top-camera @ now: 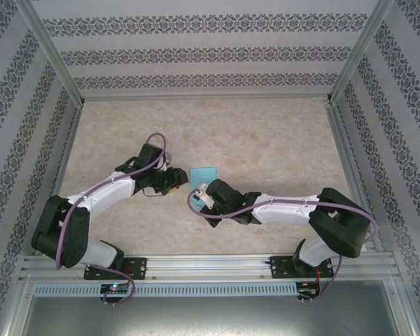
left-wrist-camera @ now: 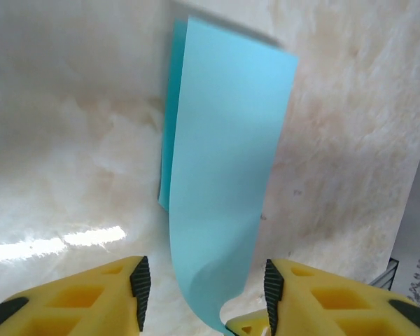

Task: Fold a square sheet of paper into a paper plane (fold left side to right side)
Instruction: Third fold the triangle at the center of the table.

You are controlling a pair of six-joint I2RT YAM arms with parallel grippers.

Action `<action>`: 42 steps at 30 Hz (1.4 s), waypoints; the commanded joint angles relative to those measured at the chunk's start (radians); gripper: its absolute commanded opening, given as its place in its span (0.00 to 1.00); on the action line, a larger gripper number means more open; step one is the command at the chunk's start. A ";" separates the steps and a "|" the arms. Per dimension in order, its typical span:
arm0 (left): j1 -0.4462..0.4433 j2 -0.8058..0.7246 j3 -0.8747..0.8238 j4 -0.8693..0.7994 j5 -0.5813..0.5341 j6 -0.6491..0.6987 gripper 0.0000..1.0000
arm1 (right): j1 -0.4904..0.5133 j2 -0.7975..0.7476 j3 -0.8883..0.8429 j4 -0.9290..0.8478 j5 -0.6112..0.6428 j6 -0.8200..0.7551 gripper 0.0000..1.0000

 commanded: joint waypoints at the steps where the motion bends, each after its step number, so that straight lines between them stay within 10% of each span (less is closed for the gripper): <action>1: 0.016 0.020 0.058 -0.016 0.059 0.067 0.42 | -0.014 -0.012 -0.013 0.044 -0.055 0.027 0.00; 21: -0.067 0.617 0.464 -0.006 0.205 0.228 0.20 | -0.062 0.001 -0.026 0.060 -0.092 0.073 0.00; 42: -0.090 0.678 0.468 -0.041 0.159 0.249 0.16 | -0.203 0.080 0.008 0.012 -0.121 0.179 0.00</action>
